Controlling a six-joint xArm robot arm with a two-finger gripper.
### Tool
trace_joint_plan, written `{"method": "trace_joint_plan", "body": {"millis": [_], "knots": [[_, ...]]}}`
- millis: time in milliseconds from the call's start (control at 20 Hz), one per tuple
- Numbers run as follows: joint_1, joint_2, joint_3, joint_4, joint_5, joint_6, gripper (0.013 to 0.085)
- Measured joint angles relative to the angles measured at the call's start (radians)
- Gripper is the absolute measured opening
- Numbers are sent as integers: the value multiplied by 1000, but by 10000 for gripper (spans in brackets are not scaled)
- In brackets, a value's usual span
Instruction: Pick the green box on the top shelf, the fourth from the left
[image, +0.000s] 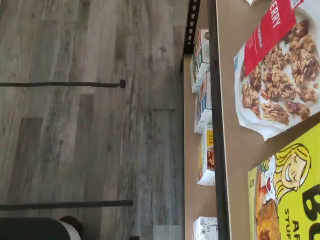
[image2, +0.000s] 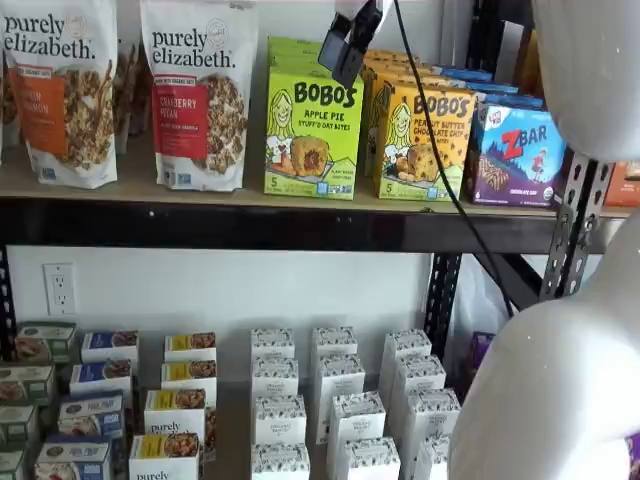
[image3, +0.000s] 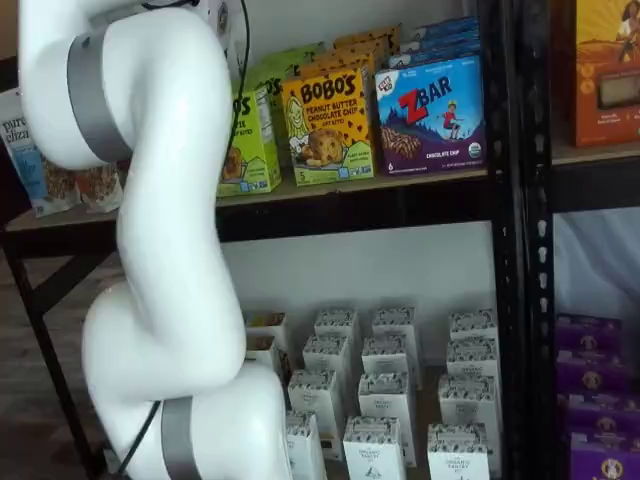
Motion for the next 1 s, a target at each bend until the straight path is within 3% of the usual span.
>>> {"method": "trace_joint_plan", "body": {"millis": [150,650,1000], "knots": [[-7,-41,39,10,-71,-4,850],[-25,-44,9,28,-72,-4,850],[-10,-58,46,25,-172,2,850]]}}
